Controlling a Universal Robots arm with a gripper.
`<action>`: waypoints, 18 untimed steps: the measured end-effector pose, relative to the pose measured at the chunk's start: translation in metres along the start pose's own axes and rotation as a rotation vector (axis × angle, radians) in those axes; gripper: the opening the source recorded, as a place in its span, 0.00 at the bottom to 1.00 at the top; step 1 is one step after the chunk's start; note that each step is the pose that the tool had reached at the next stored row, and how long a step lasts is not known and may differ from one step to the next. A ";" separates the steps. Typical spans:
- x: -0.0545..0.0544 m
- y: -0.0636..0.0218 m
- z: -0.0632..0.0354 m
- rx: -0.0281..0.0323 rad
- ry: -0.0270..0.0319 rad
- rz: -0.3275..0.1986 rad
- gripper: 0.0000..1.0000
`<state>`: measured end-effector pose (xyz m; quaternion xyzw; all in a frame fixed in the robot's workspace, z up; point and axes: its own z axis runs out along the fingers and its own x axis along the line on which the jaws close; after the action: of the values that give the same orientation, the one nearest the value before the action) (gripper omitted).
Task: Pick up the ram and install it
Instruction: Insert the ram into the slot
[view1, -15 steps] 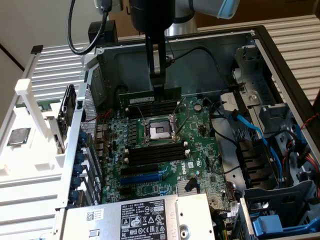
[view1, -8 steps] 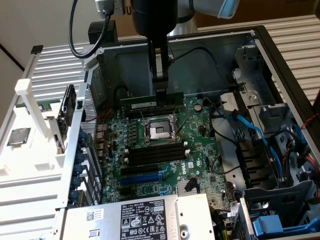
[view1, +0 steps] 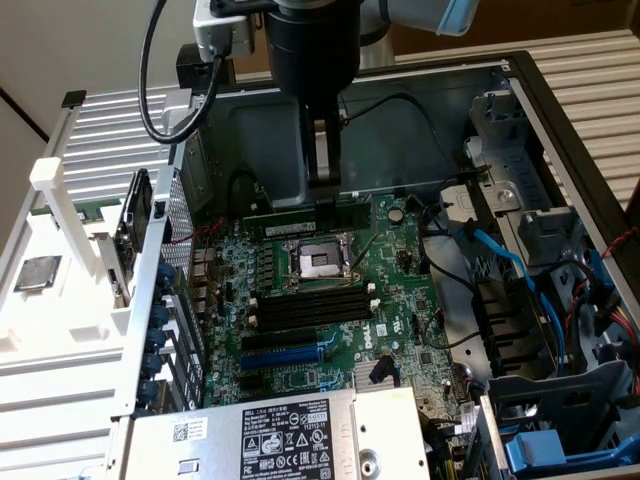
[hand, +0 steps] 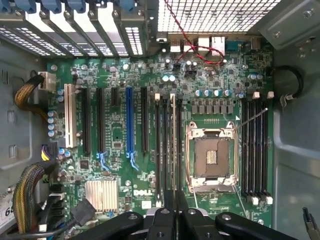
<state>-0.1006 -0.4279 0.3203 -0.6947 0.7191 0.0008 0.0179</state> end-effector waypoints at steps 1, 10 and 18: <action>0.000 0.0000 0.0027 0.0001 0.0005 0.000 0.12; 0.003 -0.0010 0.0251 0.0001 0.0018 0.000 0.12; 0.007 -0.0010 0.0453 0.0002 0.0019 0.000 0.12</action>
<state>-0.0987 -0.4339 0.2748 -0.6947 0.7191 0.0001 0.0173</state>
